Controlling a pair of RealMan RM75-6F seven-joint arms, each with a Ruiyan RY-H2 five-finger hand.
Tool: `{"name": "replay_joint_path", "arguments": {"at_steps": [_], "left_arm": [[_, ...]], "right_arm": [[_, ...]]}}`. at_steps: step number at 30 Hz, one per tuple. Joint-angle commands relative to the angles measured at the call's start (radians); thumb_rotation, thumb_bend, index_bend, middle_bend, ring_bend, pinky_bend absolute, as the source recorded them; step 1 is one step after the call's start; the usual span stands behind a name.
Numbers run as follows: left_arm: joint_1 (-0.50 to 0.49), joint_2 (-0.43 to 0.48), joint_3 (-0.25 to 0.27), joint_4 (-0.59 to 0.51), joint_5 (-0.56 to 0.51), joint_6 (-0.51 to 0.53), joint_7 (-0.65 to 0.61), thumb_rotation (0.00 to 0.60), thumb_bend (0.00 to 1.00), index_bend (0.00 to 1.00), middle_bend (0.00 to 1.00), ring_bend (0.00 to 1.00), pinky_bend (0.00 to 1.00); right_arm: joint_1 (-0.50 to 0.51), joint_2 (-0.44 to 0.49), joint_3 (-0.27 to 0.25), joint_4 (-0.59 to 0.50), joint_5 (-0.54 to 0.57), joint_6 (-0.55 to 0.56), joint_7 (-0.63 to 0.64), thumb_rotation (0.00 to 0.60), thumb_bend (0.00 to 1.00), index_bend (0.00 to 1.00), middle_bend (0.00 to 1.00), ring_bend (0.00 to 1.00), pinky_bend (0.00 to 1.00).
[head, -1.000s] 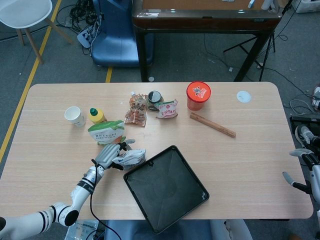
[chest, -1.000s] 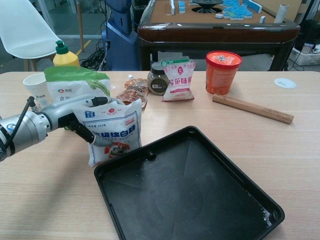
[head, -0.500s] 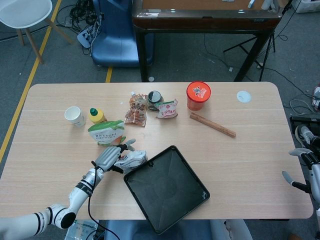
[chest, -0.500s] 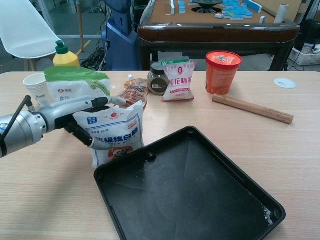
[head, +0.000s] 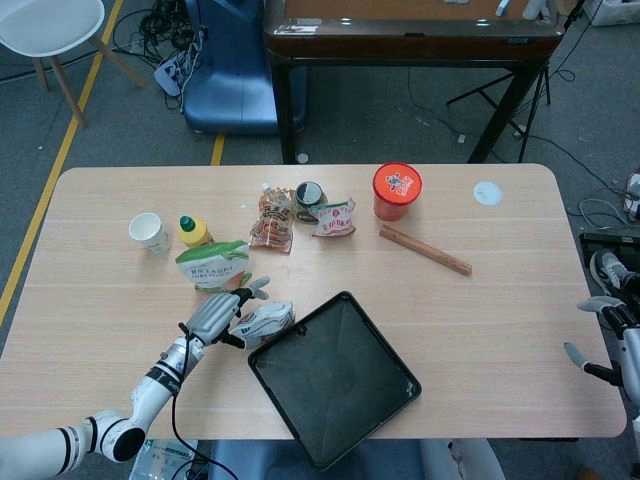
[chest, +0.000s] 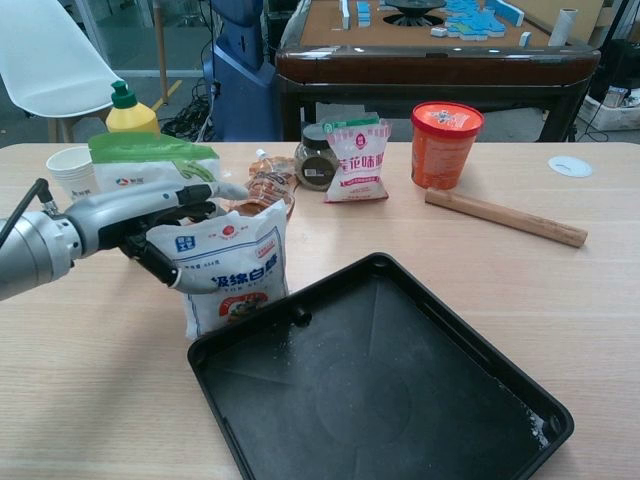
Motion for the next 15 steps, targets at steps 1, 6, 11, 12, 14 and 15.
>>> {"name": "replay_joint_path", "arguments": {"at_steps": [1,6,11,12,14,15], "left_arm": [[0.005,0.016,-0.001,-0.02,0.003,0.01,-0.002,0.6,0.18,0.04,0.21,0.2,0.4],[0.014,0.051,0.005,-0.069,0.014,0.025,0.002,0.6,0.18,0.04,0.21,0.19,0.39],[0.023,0.08,0.01,-0.113,0.033,0.045,0.002,0.6,0.18,0.04,0.21,0.19,0.39],[0.024,0.089,0.011,-0.123,0.037,0.049,0.004,0.6,0.18,0.04,0.21,0.19,0.39],[0.024,0.104,0.01,-0.137,0.037,0.05,0.008,0.6,0.18,0.03,0.2,0.19,0.39],[0.023,0.113,0.009,-0.146,0.034,0.048,0.01,0.6,0.18,0.03,0.2,0.18,0.38]], "right_arm": [[0.0,-0.001,0.0,0.004,0.0,0.0,0.003,0.6,0.19,0.36,0.34,0.17,0.17],[0.0,-0.004,0.0,0.011,0.001,0.0,0.01,0.6,0.19,0.36,0.34,0.17,0.17],[0.0,-0.005,0.0,0.015,0.002,-0.001,0.014,0.6,0.19,0.36,0.34,0.17,0.17],[0.0,-0.005,0.0,0.016,0.002,-0.001,0.015,0.6,0.19,0.36,0.34,0.17,0.17],[0.0,-0.006,0.0,0.018,0.002,-0.001,0.016,0.6,0.19,0.36,0.34,0.17,0.17],[0.001,-0.007,0.0,0.019,0.002,-0.002,0.017,0.6,0.19,0.36,0.34,0.17,0.17]]}}
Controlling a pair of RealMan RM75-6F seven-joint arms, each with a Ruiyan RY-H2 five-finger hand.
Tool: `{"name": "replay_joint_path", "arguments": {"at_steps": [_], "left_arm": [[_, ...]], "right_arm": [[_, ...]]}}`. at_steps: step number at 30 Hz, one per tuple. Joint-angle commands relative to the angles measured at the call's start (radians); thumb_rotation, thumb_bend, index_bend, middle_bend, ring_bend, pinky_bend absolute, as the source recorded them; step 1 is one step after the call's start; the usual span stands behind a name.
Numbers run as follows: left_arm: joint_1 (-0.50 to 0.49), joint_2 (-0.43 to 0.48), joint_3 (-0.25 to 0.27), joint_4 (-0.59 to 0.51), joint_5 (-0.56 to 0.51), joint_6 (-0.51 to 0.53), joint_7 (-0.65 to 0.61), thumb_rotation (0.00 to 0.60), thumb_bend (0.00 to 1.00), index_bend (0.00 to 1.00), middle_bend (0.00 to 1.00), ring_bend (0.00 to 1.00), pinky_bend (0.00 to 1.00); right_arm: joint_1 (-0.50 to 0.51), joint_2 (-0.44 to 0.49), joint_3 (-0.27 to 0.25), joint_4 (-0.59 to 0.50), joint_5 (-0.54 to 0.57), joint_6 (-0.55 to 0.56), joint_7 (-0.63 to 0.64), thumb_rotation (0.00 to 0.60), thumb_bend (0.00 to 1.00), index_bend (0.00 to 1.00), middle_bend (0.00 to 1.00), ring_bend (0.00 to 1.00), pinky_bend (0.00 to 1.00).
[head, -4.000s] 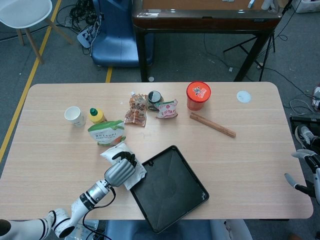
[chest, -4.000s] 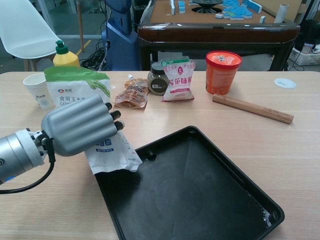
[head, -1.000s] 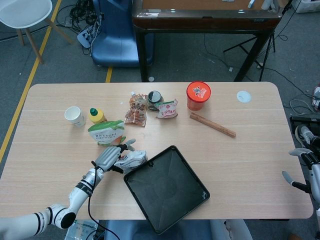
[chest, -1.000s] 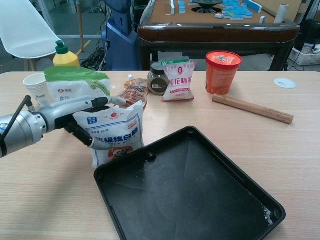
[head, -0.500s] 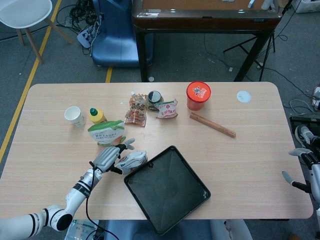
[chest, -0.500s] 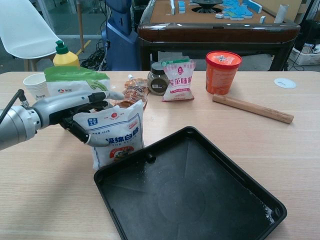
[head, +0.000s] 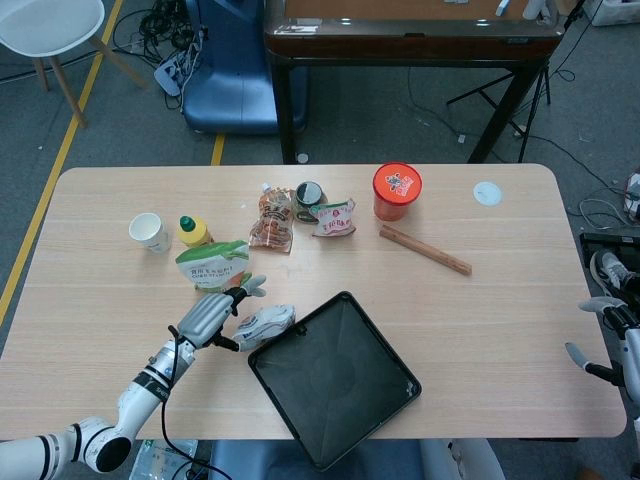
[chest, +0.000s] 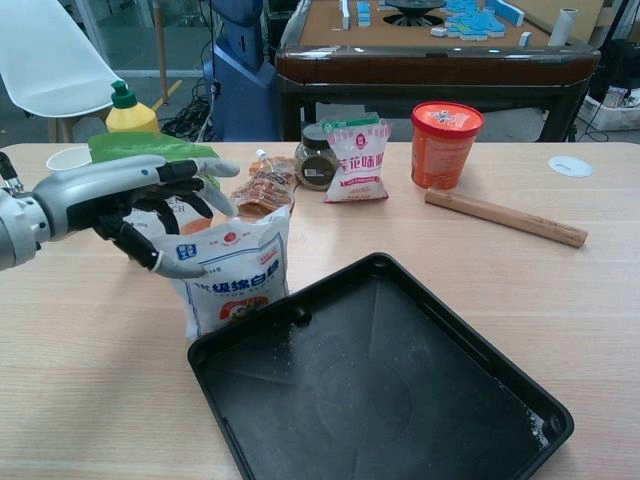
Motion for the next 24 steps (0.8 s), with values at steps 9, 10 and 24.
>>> {"name": "replay_joint_path", "arguments": {"at_steps": [9,10,24], "left_arm": [[-0.001,0.083,-0.009,-0.094,-0.014,-0.008,0.003,0.6,0.18,0.0,0.16,0.15,0.36],[-0.001,0.092,-0.011,-0.104,-0.016,-0.008,0.002,0.6,0.18,0.0,0.16,0.14,0.36],[0.089,0.301,-0.025,-0.245,0.026,0.143,0.003,0.6,0.18,0.01,0.09,0.09,0.28]], "right_arm": [[0.002,-0.002,0.0,0.005,-0.001,-0.002,0.003,0.6,0.19,0.36,0.34,0.17,0.17],[0.002,-0.002,0.0,0.005,-0.001,-0.002,0.003,0.6,0.19,0.36,0.34,0.17,0.17],[0.019,0.006,0.004,-0.005,-0.007,-0.019,-0.009,0.6,0.19,0.36,0.34,0.17,0.17]]}}
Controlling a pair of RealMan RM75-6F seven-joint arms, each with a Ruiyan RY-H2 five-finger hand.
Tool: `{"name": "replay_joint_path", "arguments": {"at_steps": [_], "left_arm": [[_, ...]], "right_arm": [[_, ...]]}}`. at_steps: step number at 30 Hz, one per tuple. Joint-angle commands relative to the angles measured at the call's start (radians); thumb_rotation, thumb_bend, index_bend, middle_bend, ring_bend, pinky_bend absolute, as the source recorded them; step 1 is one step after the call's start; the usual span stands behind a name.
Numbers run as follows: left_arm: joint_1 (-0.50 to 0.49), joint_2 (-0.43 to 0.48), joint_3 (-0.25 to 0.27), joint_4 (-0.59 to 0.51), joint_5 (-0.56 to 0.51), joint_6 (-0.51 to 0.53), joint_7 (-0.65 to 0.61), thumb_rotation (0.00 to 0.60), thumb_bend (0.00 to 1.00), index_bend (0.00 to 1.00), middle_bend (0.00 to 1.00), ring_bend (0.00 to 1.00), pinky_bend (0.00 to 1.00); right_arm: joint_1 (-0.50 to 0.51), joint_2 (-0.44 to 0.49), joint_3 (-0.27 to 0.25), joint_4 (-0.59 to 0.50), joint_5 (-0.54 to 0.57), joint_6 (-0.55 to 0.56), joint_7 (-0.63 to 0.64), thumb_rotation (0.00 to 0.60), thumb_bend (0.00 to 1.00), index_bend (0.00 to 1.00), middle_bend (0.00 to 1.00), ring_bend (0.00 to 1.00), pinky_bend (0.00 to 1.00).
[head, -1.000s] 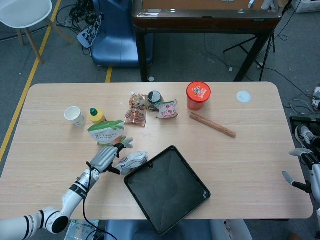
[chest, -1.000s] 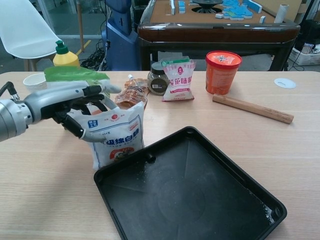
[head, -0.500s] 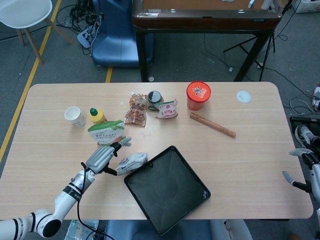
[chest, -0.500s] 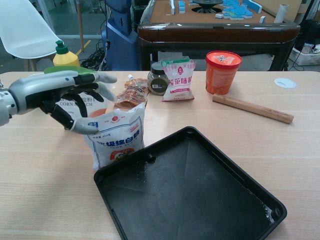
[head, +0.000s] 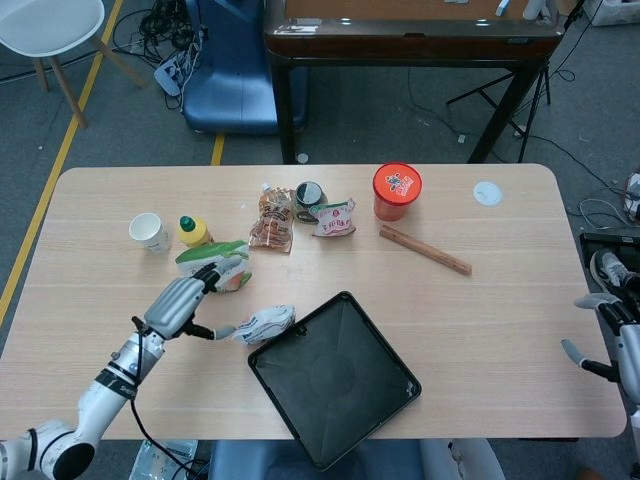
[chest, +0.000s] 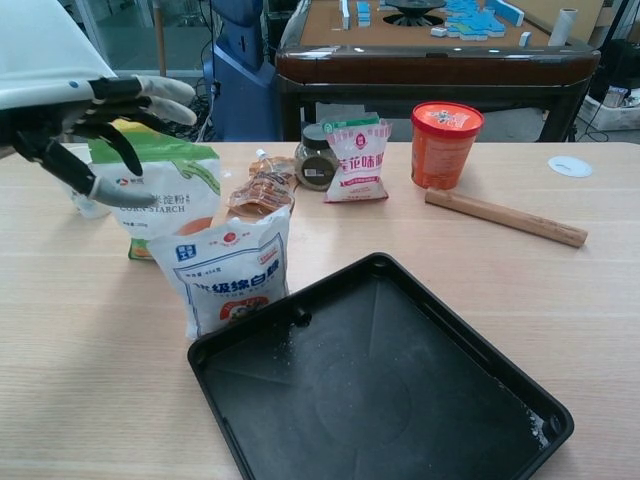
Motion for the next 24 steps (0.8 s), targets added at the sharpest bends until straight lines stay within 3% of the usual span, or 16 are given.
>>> {"name": "replay_joint_path", "arguments": {"at_steps": [1,6,13,24], "left_arm": [[0.063,0.072,0.012,-0.043,0.025,0.087,0.009,0.6,0.18,0.01,0.09,0.09,0.27],[0.148,0.141,0.039,-0.058,0.017,0.194,0.075,0.6,0.18,0.02,0.07,0.05,0.21],[0.257,0.168,0.076,-0.052,-0.044,0.316,0.184,0.6,0.18,0.04,0.06,0.05,0.2],[0.408,0.102,0.154,-0.023,0.008,0.51,0.352,0.6,0.18,0.04,0.05,0.04,0.15]], "right_arm": [[0.004,0.002,-0.001,-0.001,-0.003,-0.005,-0.002,0.6,0.19,0.36,0.34,0.17,0.17],[0.016,0.01,-0.007,-0.006,-0.02,-0.02,-0.009,0.6,0.19,0.36,0.34,0.17,0.17],[0.039,0.028,-0.018,-0.022,-0.05,-0.051,0.009,0.6,0.19,0.36,0.34,0.17,0.17],[0.09,0.036,-0.042,-0.023,-0.103,-0.118,0.033,0.6,0.19,0.36,0.34,0.17,0.17]]}}
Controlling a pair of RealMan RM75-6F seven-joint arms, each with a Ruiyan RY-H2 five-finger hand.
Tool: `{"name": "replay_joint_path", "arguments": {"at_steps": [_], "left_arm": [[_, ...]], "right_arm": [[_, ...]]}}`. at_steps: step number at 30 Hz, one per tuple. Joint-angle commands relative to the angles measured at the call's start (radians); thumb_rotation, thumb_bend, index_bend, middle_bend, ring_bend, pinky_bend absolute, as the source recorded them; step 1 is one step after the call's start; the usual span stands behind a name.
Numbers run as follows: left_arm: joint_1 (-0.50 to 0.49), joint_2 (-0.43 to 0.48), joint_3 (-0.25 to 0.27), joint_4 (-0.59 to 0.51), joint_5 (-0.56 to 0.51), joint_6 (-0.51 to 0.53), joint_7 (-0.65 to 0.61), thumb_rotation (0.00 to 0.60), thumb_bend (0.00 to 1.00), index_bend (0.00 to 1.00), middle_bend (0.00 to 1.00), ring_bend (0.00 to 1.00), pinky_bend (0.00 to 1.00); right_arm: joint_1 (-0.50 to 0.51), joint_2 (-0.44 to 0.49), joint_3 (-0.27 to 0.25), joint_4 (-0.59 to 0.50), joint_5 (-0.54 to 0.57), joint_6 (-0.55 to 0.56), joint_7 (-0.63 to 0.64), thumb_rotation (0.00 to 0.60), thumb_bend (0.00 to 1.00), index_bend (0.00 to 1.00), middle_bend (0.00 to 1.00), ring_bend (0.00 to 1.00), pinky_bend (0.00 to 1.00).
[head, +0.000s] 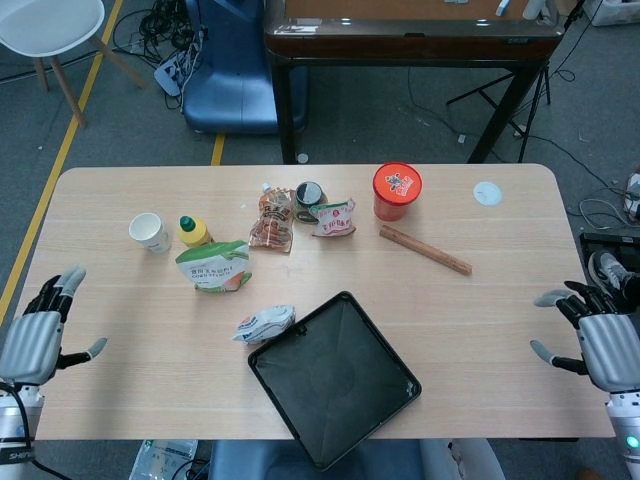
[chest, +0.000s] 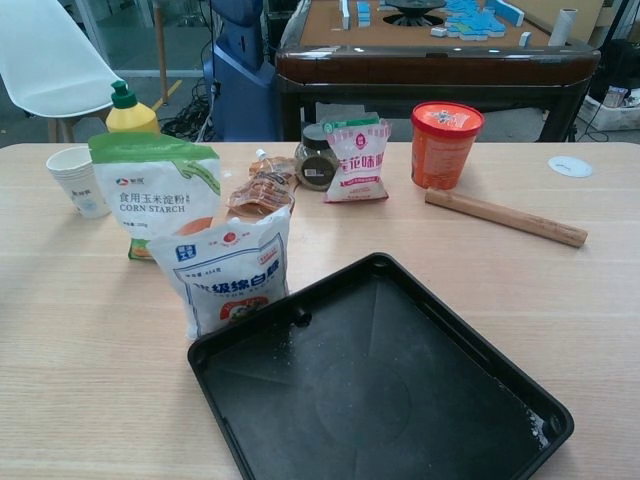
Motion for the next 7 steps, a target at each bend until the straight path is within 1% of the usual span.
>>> {"name": "replay_joint_path", "arguments": {"at_steps": [1,3,7], "left_arm": [[0.05,-0.034,0.03,0.01,0.023,0.045,0.02,0.6,0.18,0.04,0.05,0.04,0.15],[0.071,-0.038,0.043,0.007,0.038,0.059,0.013,0.6,0.18,0.04,0.05,0.04,0.14],[0.104,-0.058,0.058,0.012,0.07,0.098,0.054,0.6,0.18,0.04,0.05,0.04,0.13]], "right_arm": [[0.018,-0.004,-0.011,0.005,-0.02,-0.023,0.007,0.6,0.19,0.36,0.34,0.17,0.17],[0.028,-0.013,-0.014,0.008,-0.032,-0.027,0.013,0.6,0.19,0.36,0.34,0.17,0.17],[0.042,-0.027,-0.021,0.017,-0.047,-0.037,0.019,0.6,0.19,0.36,0.34,0.17,0.17]]}}
